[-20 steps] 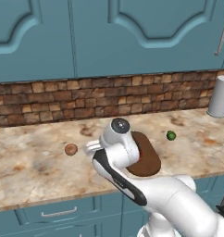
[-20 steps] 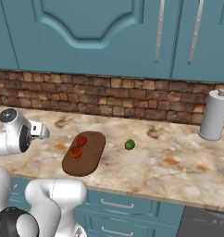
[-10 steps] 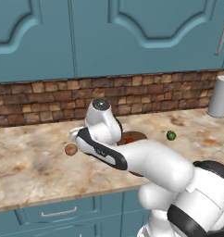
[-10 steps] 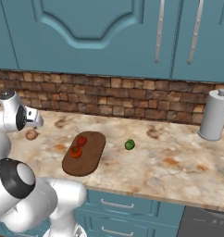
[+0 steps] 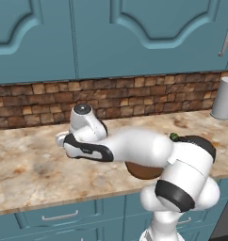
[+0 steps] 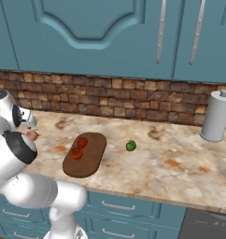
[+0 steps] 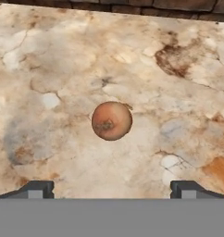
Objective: Place the avocado, onion, tomato, and bell pepper on the cutting board.
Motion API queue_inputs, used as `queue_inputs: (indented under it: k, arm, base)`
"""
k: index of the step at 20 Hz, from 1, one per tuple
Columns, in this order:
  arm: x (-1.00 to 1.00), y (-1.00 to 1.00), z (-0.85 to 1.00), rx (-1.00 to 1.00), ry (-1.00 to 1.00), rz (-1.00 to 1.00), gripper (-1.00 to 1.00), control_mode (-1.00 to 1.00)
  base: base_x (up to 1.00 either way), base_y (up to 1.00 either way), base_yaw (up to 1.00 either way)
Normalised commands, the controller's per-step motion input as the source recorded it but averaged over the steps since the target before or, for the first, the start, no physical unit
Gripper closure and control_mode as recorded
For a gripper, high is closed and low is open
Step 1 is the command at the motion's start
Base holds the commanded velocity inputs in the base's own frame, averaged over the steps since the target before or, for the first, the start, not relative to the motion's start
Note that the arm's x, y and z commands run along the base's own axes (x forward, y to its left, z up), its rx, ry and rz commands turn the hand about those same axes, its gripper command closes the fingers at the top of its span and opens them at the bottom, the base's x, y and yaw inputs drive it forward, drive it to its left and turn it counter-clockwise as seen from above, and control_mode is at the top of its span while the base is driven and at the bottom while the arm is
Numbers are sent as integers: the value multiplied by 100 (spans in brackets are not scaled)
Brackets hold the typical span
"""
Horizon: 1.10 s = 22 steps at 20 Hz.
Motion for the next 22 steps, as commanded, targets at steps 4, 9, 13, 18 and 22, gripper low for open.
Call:
queue_inputs:
  k: [4, 9, 13, 18, 22]
  arm:
    - [28, 21, -32, 0, 0, 0, -100, -100]
    - [33, 2, -16, 0, 0, 0, -100, -100]
    - [37, 0, -14, 0, 2, 0, -100, -100]
    - [4, 0, -28, 0, 1, 0, -100, -100]
    - [0, 0, -23, -1, 1, 0, -100, -100]
  base:
    - [0, 0, 0]
    - [0, 0, 0]
    - [0, 0, 0]
    - [0, 0, 0]
    - [0, 0, 0]
